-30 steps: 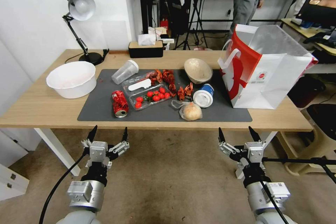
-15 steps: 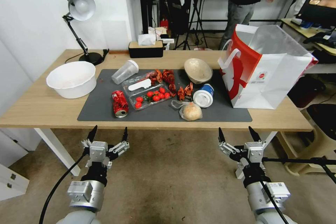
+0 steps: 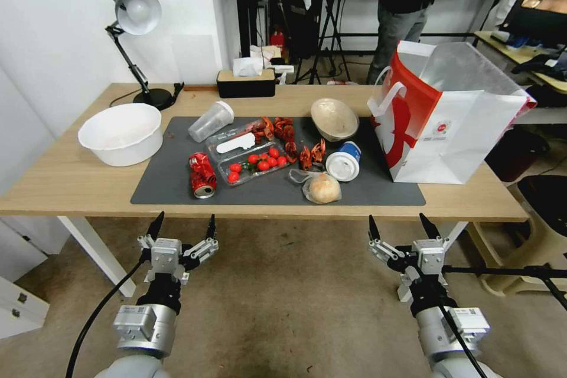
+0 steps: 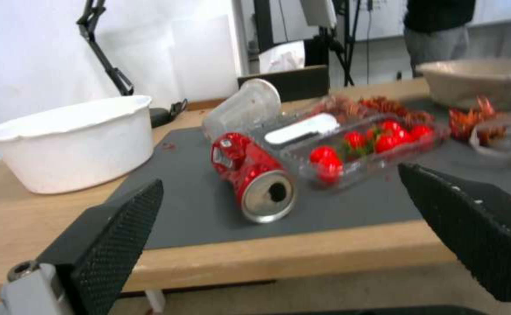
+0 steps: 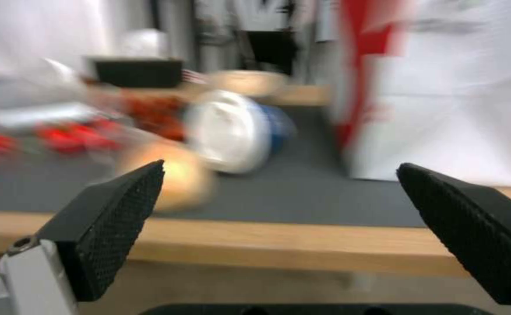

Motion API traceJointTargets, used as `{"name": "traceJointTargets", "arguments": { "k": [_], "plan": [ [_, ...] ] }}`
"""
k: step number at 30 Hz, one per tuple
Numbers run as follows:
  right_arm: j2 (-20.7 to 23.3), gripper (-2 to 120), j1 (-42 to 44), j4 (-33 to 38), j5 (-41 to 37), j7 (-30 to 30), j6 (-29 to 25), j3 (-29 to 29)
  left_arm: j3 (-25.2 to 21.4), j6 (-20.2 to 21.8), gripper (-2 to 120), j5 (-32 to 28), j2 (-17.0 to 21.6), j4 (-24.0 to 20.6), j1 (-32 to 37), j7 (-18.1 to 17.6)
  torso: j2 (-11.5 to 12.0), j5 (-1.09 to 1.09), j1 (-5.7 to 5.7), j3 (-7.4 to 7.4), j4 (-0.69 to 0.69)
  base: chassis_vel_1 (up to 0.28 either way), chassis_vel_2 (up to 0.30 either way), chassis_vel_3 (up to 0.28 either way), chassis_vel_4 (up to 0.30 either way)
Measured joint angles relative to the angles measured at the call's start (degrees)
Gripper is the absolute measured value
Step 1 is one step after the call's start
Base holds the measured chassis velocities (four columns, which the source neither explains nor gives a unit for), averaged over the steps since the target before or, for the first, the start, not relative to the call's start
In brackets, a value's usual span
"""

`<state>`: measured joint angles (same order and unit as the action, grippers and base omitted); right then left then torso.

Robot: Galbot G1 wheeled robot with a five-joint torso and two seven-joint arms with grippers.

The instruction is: Pick up the trash from the table and place it into the takeout bag.

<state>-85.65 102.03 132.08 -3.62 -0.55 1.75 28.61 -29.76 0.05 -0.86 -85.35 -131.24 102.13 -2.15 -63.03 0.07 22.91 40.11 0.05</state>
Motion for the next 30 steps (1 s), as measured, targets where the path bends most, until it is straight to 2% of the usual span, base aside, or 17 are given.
{"name": "traceJointTargets", "arguments": {
  "k": [1,2,3,4,5,7,8,30],
  "plan": [
    [0.0,100,0.0,0.0,0.0,0.0,0.0,0.0,0.0,0.0,100,0.0,0.0,0.0,0.0,0.0,0.0,0.00,0.00,0.00,0.00,0.000,0.000,0.000,0.000],
    [0.1,100,-0.2,0.2,-1.0,-0.4,0.8,-0.9,2.6,0.2,100,-1.4,0.9,0.9,-1.5,-3.4,0.0,-0.10,0.00,0.00,-0.02,0.000,0.000,0.000,0.000],
    [0.0,100,-0.2,0.2,-1.2,-0.6,1.1,-1.2,5.2,0.4,100,-2.8,1.8,1.7,-3.1,-6.8,0.0,-0.09,0.01,0.00,-0.05,0.000,0.000,0.000,0.000],
    [0.0,100,-0.2,0.2,-1.2,-0.6,1.1,-1.2,5.2,0.4,100,-2.8,1.8,1.7,-3.1,-6.8,0.0,-0.09,0.01,0.00,-0.05,0.000,0.000,0.000,0.000],
    [-0.1,100,-0.2,0.2,-1.3,-0.8,1.1,-1.3,7.4,0.7,100,-3.8,2.5,2.4,-4.3,-9.3,0.0,-0.08,0.01,0.00,-0.09,0.000,0.000,0.000,0.000],
    [-0.2,100,-0.2,0.2,-1.3,-0.9,1.1,-1.3,8.1,0.7,100,-4.4,2.8,2.7,-4.7,-10.3,0.0,-0.09,0.01,0.00,-0.09,0.000,0.000,0.000,0.000],
    [-0.2,100,-0.2,0.2,-1.4,-1.0,1.1,-1.3,8.9,0.7,100,-5.6,2.9,3.0,-5.2,-11.0,0.0,-0.06,0.01,0.00,-0.05,0.000,0.000,0.000,0.000],
    [0.4,100,-0.7,-0.1,-1.3,-0.8,1.6,-1.3,9.0,0.6,100,-6.2,2.8,3.8,-4.7,-10.7,0.0,-0.07,0.01,0.00,-0.05,0.000,0.000,0.000,0.000]
  ]
}}
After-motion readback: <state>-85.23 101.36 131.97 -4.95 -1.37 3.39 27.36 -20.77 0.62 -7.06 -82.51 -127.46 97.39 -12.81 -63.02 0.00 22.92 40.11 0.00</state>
